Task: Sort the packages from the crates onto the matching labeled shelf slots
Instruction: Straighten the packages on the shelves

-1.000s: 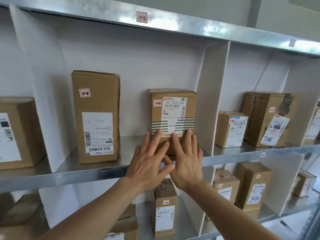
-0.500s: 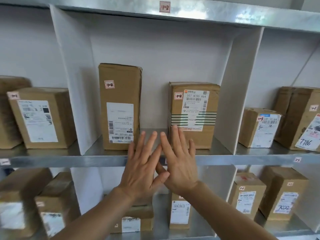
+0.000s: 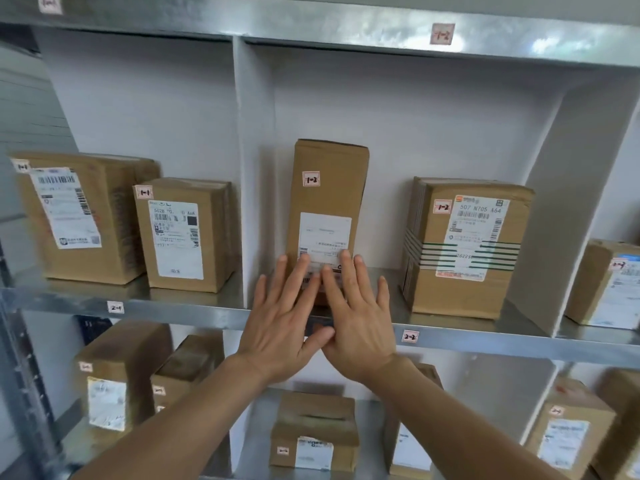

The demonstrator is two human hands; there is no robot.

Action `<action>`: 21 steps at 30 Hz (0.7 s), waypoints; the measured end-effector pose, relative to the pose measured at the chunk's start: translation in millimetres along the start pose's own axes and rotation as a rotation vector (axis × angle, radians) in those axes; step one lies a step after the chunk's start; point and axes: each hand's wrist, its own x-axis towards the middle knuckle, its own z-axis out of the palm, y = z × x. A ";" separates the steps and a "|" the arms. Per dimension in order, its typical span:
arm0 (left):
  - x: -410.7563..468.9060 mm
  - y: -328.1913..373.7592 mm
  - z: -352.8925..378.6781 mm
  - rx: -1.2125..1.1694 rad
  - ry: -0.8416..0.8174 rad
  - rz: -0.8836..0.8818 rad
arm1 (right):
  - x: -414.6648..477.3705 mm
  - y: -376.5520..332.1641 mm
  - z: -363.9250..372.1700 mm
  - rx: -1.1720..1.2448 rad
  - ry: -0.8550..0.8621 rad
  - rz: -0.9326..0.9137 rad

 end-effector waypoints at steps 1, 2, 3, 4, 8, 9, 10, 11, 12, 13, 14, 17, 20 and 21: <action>1.1 -1.2 -0.2 0.000 0.000 -0.001 | 1.6 -0.6 0.8 -0.006 -0.003 0.004; 2.2 -1.9 0.0 -0.001 -0.001 -0.001 | 2.7 -1.0 1.2 -0.007 -0.010 0.007; 3.2 -2.5 0.8 -0.005 -0.002 0.000 | 3.3 -1.2 1.5 -0.006 -0.017 0.011; 3.9 -3.1 1.4 -0.008 -0.001 0.001 | 3.8 -1.3 1.7 -0.007 -0.022 0.014; 4.9 -5.8 4.7 -0.009 0.001 0.009 | 4.8 -0.9 3.4 -0.032 -0.031 0.019; 4.9 -6.6 5.4 -0.007 0.001 0.011 | 5.1 -1.1 3.6 -0.036 -0.034 0.022; 4.8 -7.1 6.1 -0.006 0.001 0.012 | 4.8 -1.5 3.3 -0.042 -0.038 0.024; 4.5 -7.4 6.5 -0.006 0.003 0.012 | 4.1 -1.7 2.8 -0.046 -0.045 0.027; 4.2 -7.5 6.6 -0.007 0.005 0.011 | 2.8 -1.8 1.7 -0.049 -0.050 0.028; 3.8 -7.4 6.4 -0.008 0.007 0.012 | 1.2 -1.9 0.1 -0.048 -0.055 0.030; 3.5 -7.1 5.8 -0.008 0.008 0.013 | -0.6 -1.5 -2.0 -0.046 -0.057 0.031; 4.0 -2.9 3.1 -0.013 0.022 0.036 | -7.1 3.4 -7.9 -0.056 -0.066 0.041; 7.3 6.7 -2.1 -0.019 0.056 0.064 | -14.2 12.5 -17.0 -0.074 -0.072 0.061; 9.1 10.9 -3.5 -0.019 0.064 0.074 | -16.5 16.3 -21.2 -0.077 -0.068 0.065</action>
